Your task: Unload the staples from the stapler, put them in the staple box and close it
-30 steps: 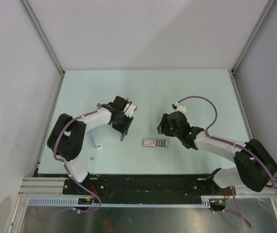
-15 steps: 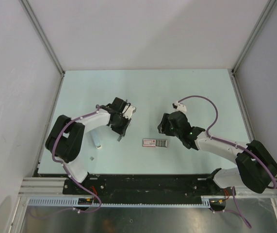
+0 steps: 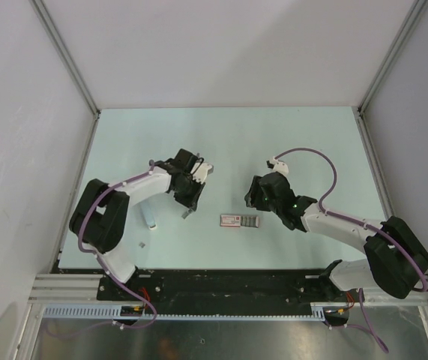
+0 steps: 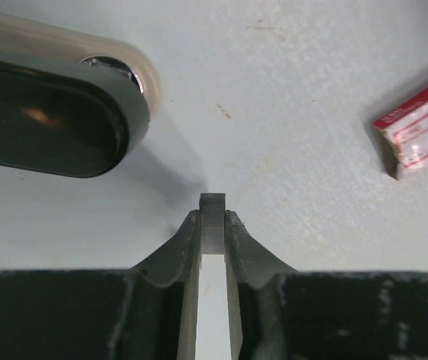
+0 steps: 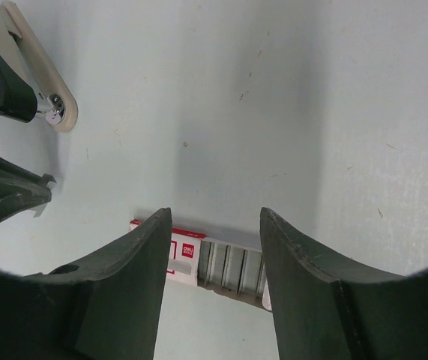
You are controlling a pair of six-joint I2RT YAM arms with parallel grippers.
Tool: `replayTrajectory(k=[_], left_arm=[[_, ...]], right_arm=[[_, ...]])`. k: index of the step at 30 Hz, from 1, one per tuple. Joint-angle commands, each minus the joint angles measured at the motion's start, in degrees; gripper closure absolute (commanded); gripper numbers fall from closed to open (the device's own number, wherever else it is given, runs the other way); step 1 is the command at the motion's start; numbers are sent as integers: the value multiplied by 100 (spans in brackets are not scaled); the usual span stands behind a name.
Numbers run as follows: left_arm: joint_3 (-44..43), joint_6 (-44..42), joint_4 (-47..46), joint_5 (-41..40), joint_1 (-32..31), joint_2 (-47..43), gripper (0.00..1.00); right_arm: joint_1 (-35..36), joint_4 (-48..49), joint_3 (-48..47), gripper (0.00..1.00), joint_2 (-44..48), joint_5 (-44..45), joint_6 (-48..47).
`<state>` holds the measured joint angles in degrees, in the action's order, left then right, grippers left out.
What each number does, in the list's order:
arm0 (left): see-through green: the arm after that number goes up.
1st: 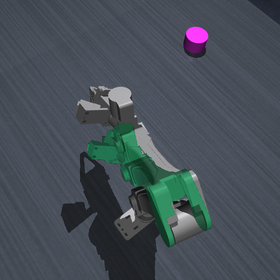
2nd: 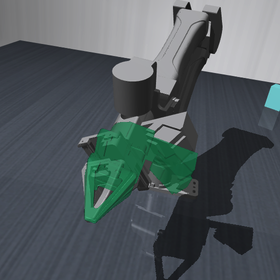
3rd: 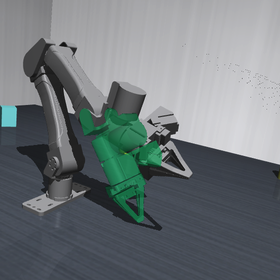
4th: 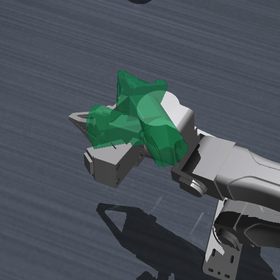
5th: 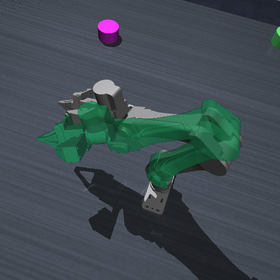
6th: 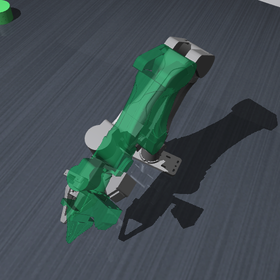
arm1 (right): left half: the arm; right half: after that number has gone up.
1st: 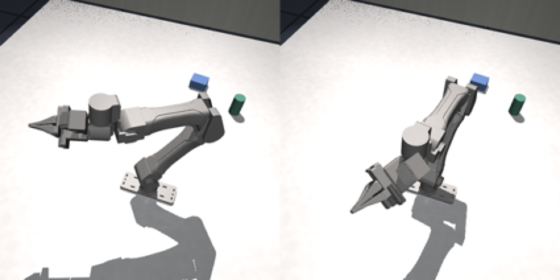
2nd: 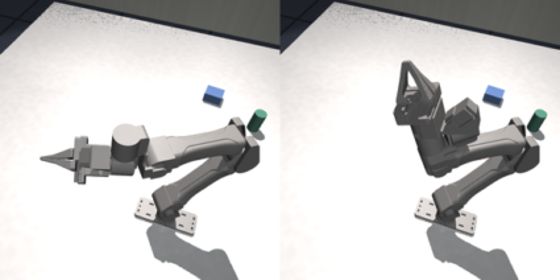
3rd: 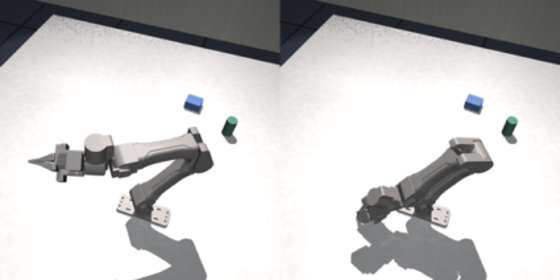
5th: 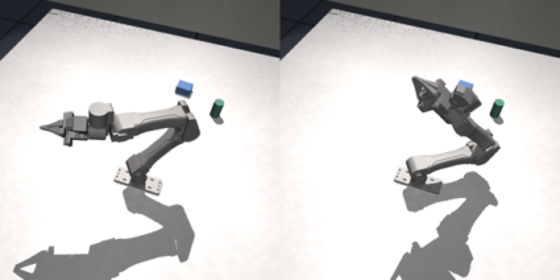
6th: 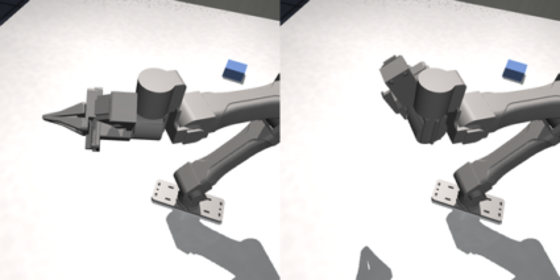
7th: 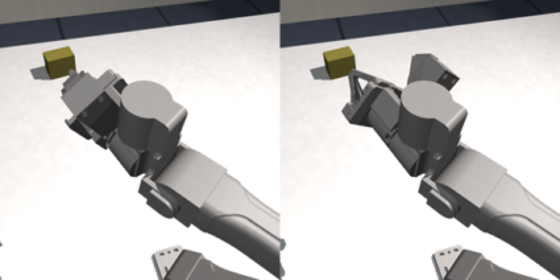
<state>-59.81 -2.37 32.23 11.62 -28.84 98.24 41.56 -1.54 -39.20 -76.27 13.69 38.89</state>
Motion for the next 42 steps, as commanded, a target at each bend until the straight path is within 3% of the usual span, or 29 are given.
replayTrajectory(k=[1, 14, 19, 24, 32, 42], left_arm=[[-400, 132, 203, 228, -171, -483, 81], [-736, 33, 195, 698, -435, 131, 77], [-1186, 2, 199, 1382, -421, 22, 79], [-1380, 147, 32, 2557, -214, -359, 79], [-1501, 1446, -1011, 4596, 538, -828, 80], [-1290, 3669, -2993, 5290, 853, -1564, 81]], right_arm=[[41, 58, 35, 45, 148, 122, -76], [31, 56, 46, 45, 114, 182, -104], [-9, 95, 62, 45, 276, 98, -133], [-36, 308, 107, 44, 597, -109, -141], [-86, 1494, 415, 41, 1421, -1577, -250], [-339, 3990, 409, 41, 1382, -3639, 891]])
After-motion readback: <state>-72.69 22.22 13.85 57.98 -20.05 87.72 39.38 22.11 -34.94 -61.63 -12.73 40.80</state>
